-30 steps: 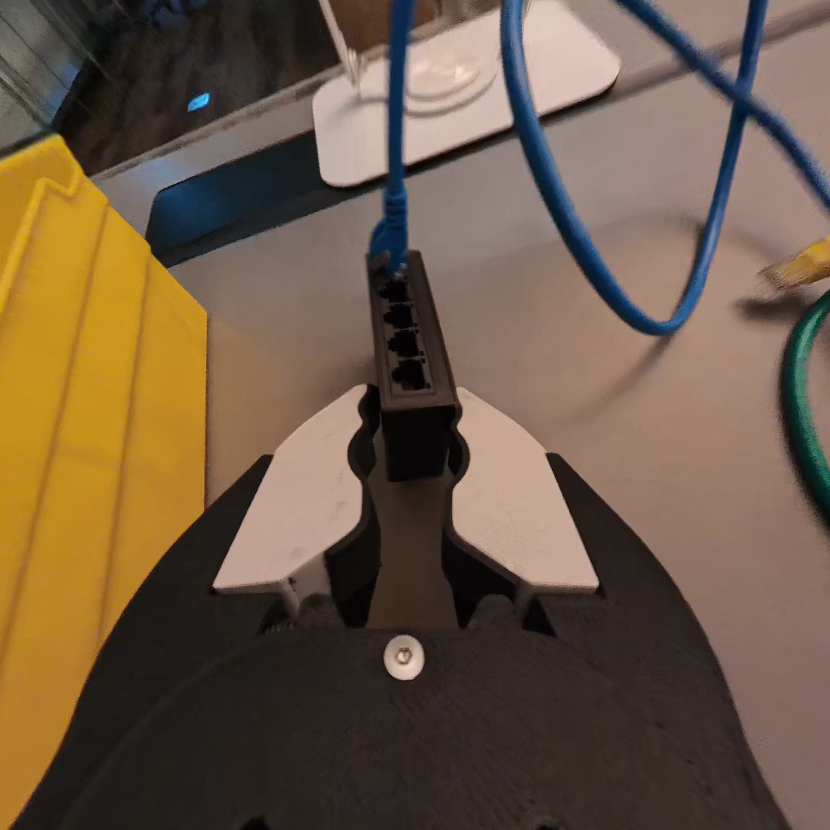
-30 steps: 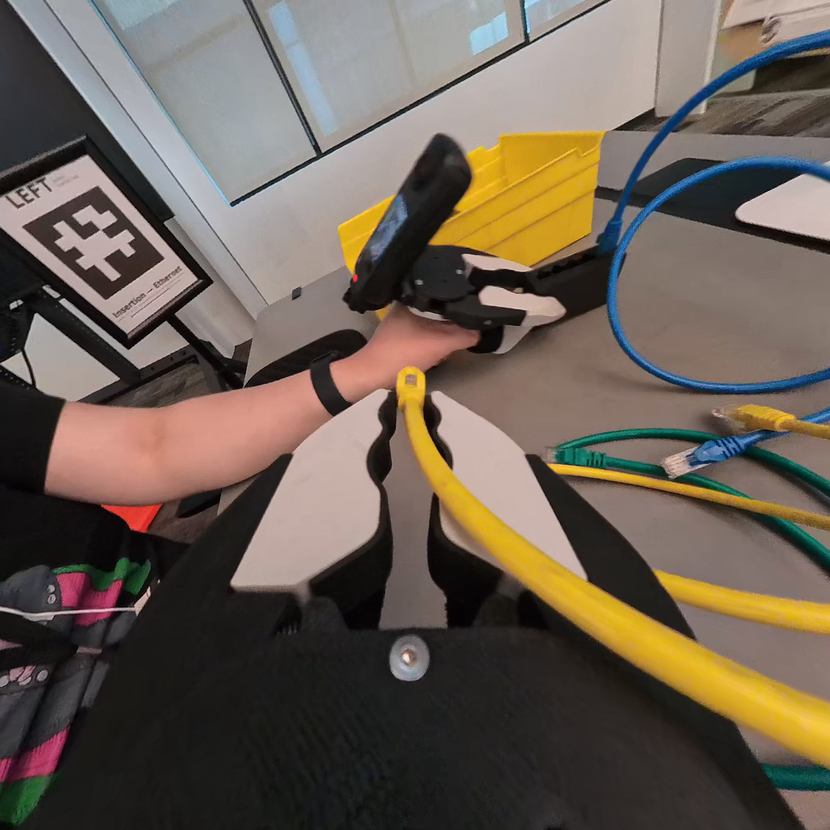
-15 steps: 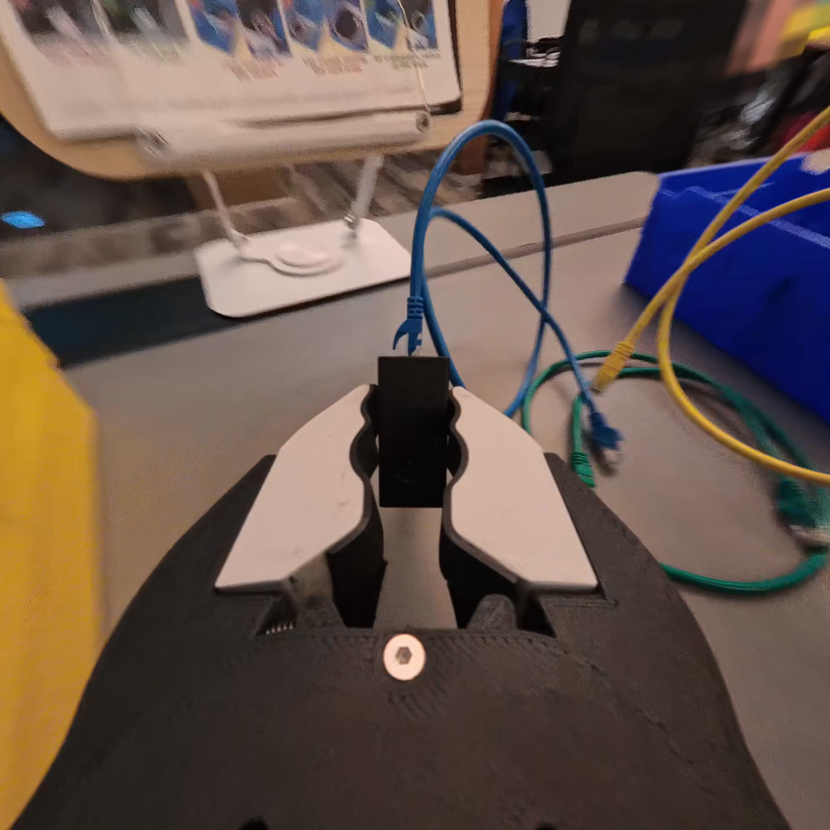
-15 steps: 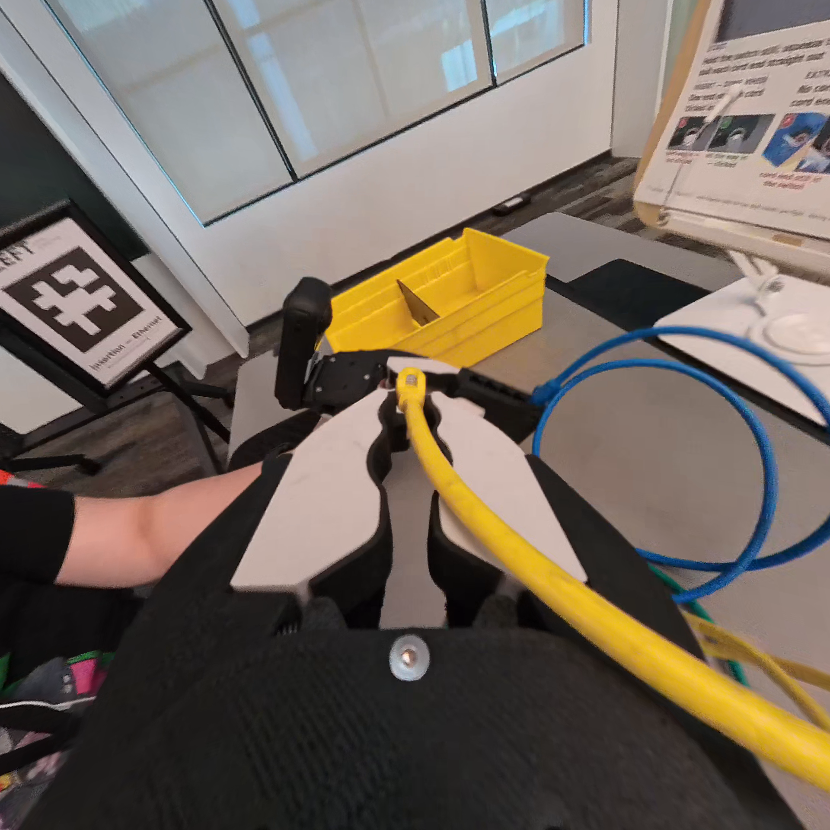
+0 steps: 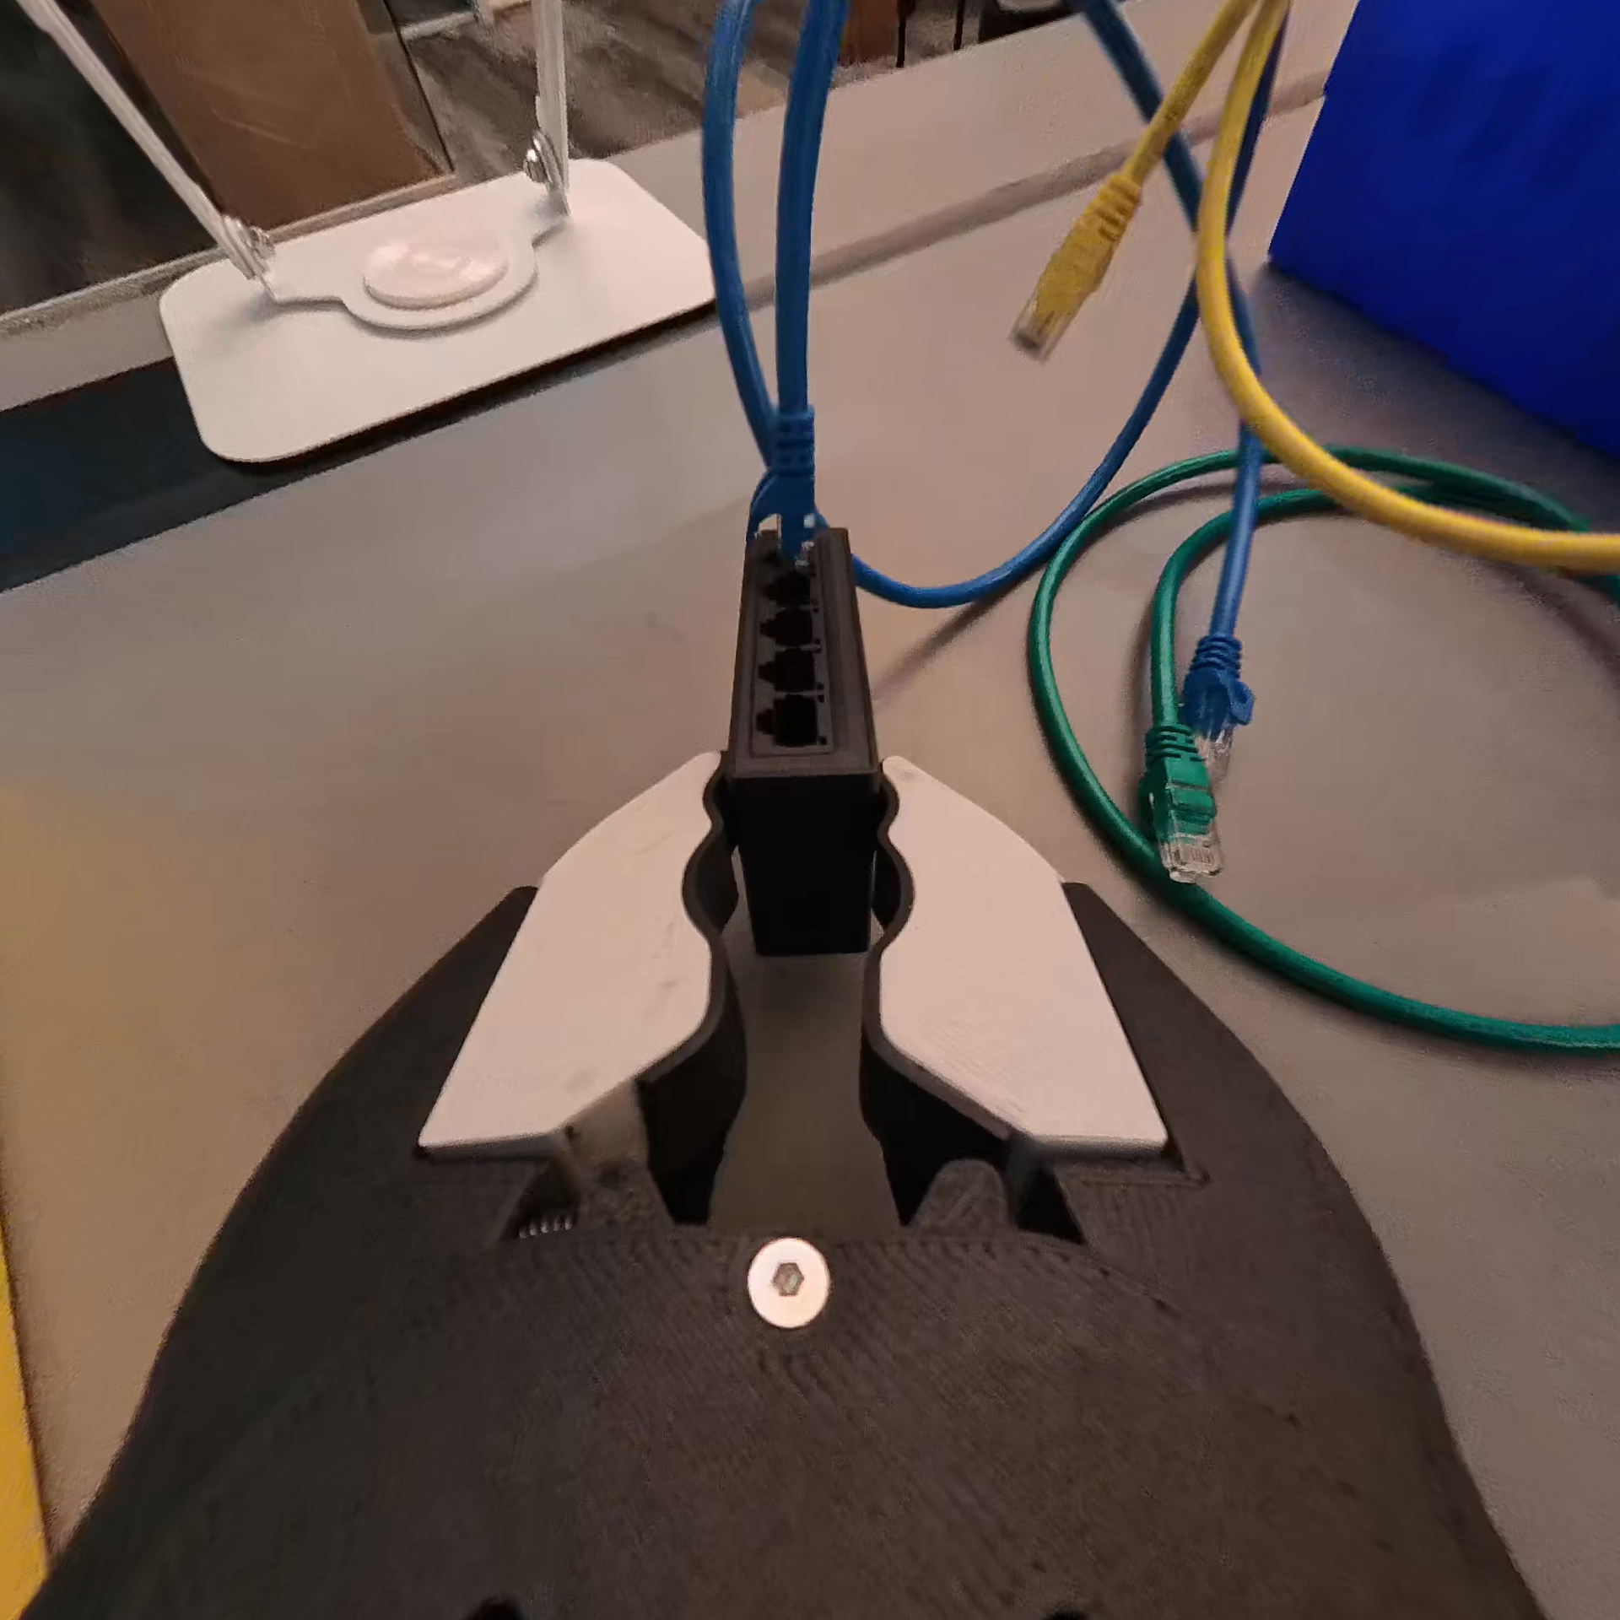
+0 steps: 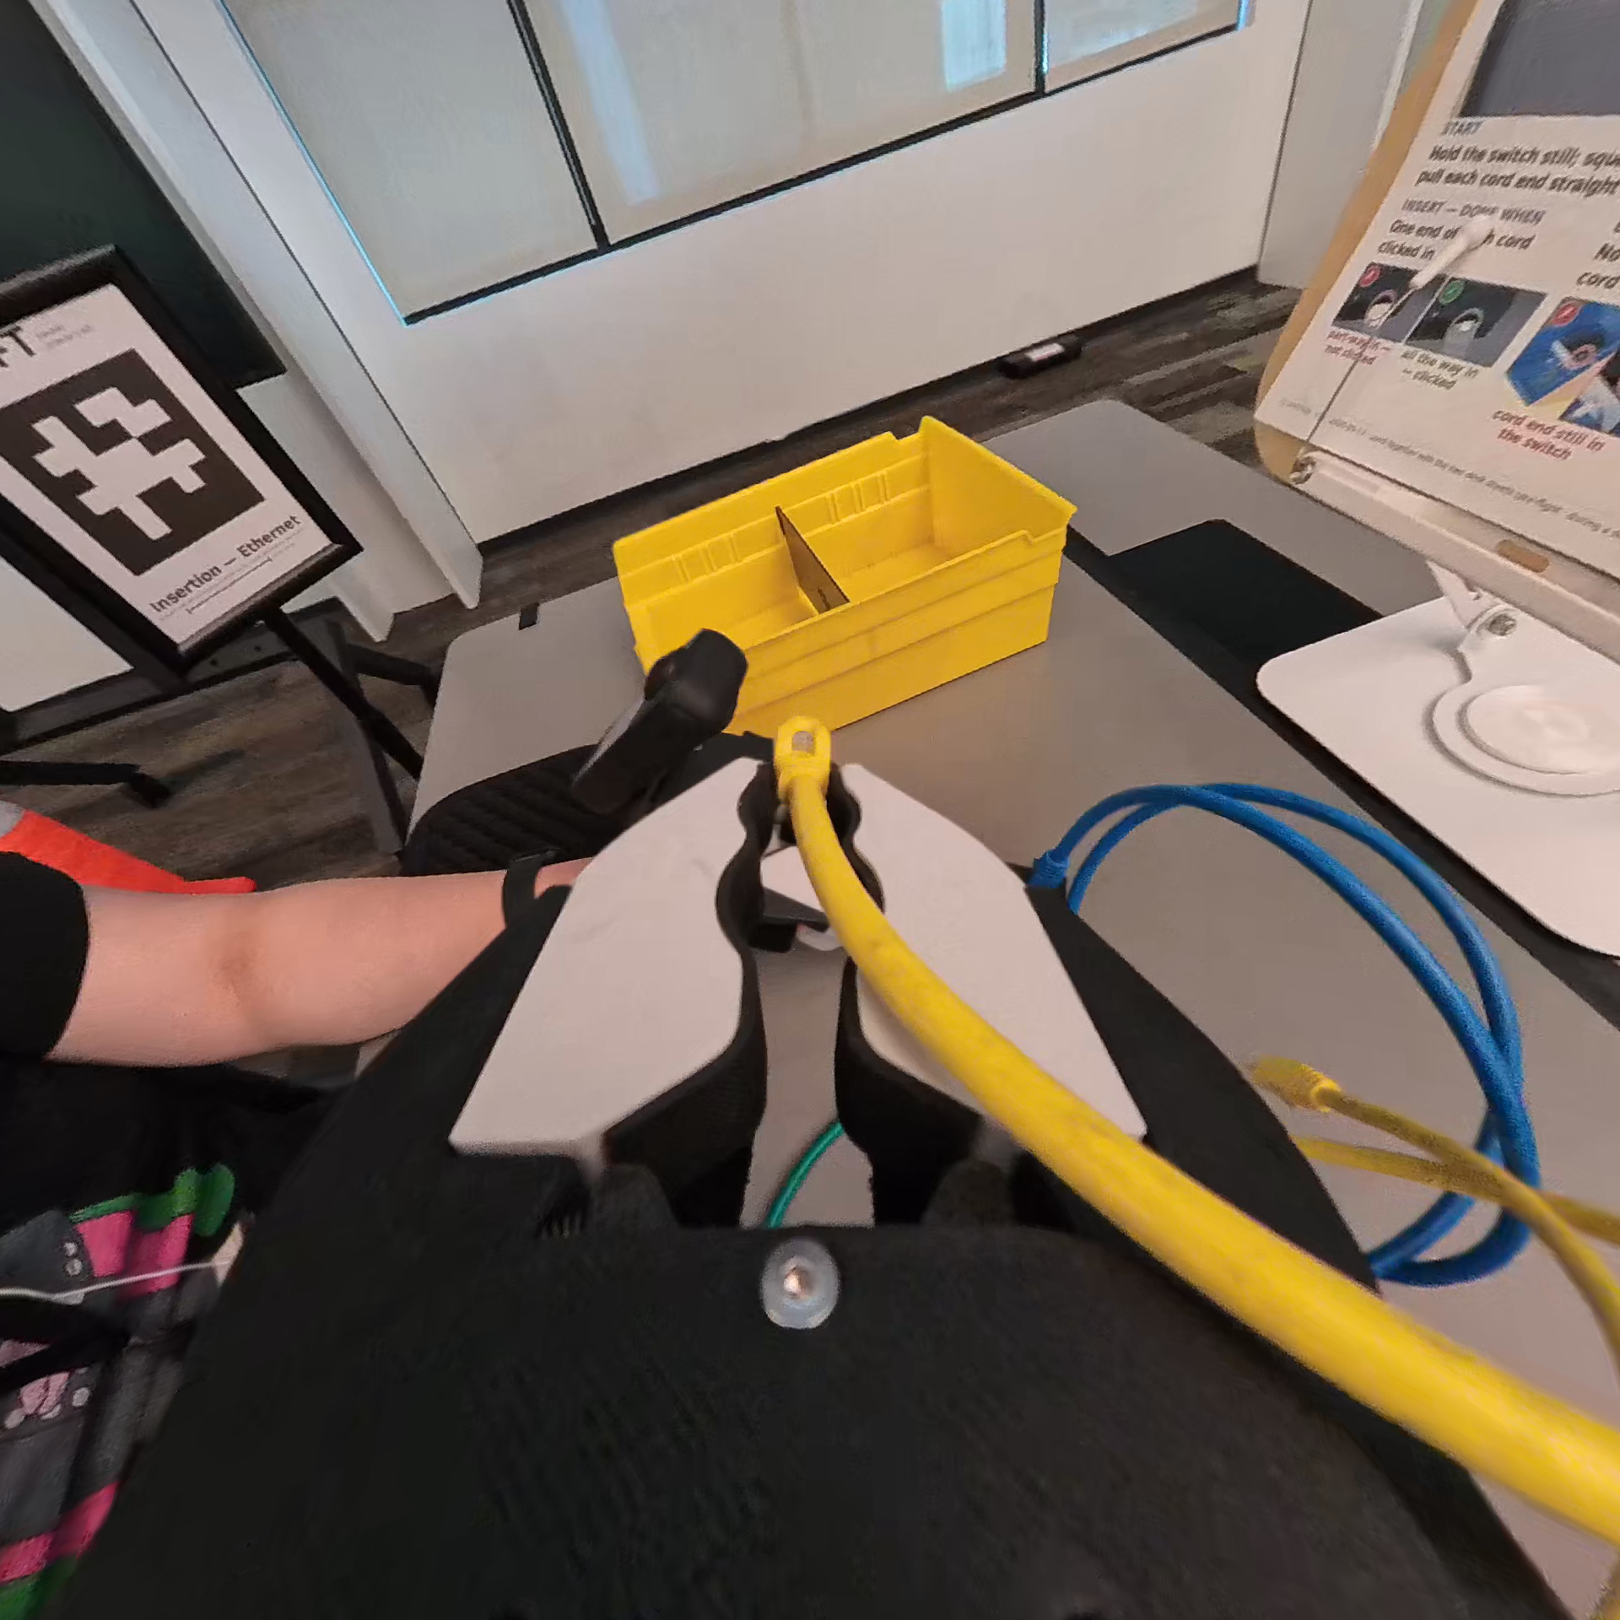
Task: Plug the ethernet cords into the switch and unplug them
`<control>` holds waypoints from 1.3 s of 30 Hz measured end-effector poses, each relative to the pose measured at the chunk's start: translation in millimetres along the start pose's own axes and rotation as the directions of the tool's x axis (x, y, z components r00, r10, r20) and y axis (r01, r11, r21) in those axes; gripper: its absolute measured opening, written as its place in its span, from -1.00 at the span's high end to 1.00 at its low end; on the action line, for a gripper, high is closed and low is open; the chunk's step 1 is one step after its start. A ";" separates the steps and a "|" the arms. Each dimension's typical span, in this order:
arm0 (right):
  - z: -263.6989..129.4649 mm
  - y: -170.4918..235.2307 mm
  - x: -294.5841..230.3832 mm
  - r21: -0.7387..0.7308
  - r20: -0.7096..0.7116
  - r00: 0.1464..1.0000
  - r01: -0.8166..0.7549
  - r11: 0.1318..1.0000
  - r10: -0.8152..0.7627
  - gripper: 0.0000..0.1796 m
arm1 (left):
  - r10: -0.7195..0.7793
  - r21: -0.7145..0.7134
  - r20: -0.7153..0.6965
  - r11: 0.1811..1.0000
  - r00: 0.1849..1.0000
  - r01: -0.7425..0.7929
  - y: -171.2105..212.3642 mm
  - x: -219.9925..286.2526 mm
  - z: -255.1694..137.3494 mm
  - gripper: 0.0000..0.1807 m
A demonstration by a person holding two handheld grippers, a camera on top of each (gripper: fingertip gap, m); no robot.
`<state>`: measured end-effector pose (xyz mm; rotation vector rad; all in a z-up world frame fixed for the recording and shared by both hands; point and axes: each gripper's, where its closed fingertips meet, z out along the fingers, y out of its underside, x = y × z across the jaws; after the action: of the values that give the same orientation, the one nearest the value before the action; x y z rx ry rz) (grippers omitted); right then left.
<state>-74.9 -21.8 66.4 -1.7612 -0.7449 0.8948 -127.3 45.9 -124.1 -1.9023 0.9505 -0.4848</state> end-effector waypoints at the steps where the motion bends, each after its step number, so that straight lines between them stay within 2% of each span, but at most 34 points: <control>1: -0.5 -0.4 0.4 0.008 0.006 1.000 -0.005 1.000 0.005 0.86 | 0.007 -0.018 0.002 1.000 1.000 -0.007 1.7 -0.7 2.3 0.67; 5: -3.2 2.6 3.8 -0.009 -0.005 1.000 0.005 1.000 -0.005 0.86 | 0.012 -0.081 0.034 0.997 0.999 -0.009 6.3 -9.3 13.3 0.40; 9: -8.7 -1.1 3.5 0.008 -0.008 1.000 0.013 1.000 -0.013 0.86 | -0.007 -0.134 0.045 0.991 0.999 0.013 10.5 -13.4 22.1 0.35; 15: -10.7 0.1 7.7 0.009 -0.010 1.000 0.005 1.000 -0.005 0.86 | -0.008 -0.210 0.086 0.977 0.996 0.027 19.3 -17.2 28.8 0.46; 17: -9.8 2.2 10.6 0.000 -0.022 1.000 0.006 1.000 -0.006 0.86 | -0.043 -0.217 0.043 0.975 0.998 0.051 20.6 -14.2 29.5 0.65; 21: -5.1 8.6 16.1 -0.038 -0.060 0.998 0.021 0.999 -0.024 0.86 | 0.015 -0.180 0.095 0.984 0.995 0.003 15.4 -29.4 23.7 0.67; 24: -3.5 6.7 20.8 -0.033 -0.104 0.994 0.042 0.999 -0.045 0.86 | 0.051 -0.073 0.137 0.996 0.989 -0.041 -12.5 -37.4 8.9 0.68; 28: -3.4 -9.4 15.0 0.027 -0.162 0.980 0.121 0.992 -0.115 0.86 | 0.234 0.071 0.264 0.963 0.936 -0.261 -74.0 -39.7 -9.5 0.69; 33: -10.9 -29.2 7.9 0.044 -0.321 0.896 0.339 0.940 -0.308 0.86 | 0.421 0.083 0.382 0.871 0.822 -0.485 -128.6 -31.0 -13.2 0.68; 36: -11.9 -37.0 -1.5 0.061 -0.351 0.847 0.446 0.893 -0.399 0.86 | 0.446 0.109 0.400 0.844 0.800 -0.525 -144.9 -25.8 -18.8 0.68; 39: -10.3 -39.6 -0.5 0.067 -0.386 0.827 0.467 0.882 -0.408 0.86 | 0.436 0.148 0.400 0.838 0.806 -0.526 -154.6 -19.6 -28.2 0.68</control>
<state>-69.8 -14.4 106.4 -1.4651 -0.7662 0.2921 -93.9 87.8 25.0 -1.3764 1.0311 0.0476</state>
